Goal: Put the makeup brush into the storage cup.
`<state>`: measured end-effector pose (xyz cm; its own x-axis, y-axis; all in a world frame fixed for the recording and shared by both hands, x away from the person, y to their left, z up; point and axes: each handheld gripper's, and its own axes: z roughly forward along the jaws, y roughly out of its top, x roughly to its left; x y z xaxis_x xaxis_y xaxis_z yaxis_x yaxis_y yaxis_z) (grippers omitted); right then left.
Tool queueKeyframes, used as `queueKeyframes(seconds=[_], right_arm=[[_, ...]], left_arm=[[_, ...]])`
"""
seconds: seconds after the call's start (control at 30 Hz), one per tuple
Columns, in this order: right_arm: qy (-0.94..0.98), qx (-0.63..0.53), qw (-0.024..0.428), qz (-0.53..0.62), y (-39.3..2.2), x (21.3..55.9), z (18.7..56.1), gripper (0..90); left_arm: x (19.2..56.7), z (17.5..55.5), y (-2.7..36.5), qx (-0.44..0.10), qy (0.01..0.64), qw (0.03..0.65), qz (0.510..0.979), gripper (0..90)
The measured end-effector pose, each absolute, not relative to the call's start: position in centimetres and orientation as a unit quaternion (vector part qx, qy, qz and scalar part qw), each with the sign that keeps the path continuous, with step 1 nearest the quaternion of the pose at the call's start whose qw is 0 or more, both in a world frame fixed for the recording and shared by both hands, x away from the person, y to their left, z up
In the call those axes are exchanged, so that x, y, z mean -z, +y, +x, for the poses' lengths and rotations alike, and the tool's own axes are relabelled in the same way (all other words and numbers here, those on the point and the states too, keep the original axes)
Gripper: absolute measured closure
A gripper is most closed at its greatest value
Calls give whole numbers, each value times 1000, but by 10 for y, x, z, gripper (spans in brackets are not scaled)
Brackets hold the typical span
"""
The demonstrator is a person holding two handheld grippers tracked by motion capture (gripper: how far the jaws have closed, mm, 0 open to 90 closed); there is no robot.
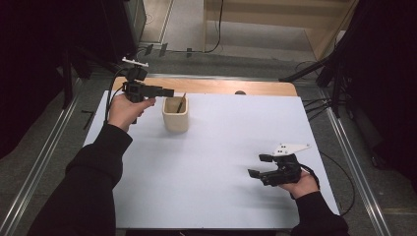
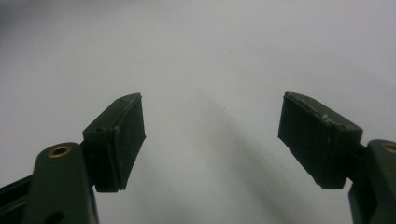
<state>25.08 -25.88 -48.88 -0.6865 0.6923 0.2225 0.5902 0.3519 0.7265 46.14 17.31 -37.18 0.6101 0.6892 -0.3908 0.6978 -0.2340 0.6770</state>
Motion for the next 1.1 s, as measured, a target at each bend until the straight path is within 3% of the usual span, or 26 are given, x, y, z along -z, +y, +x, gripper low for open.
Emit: queueKeyframes(seconds=[1.1], right_arm=[[811,-423,54,400,-261,488,251,241]], left_arm=[[385,418,194,12,421,406,811,306]])
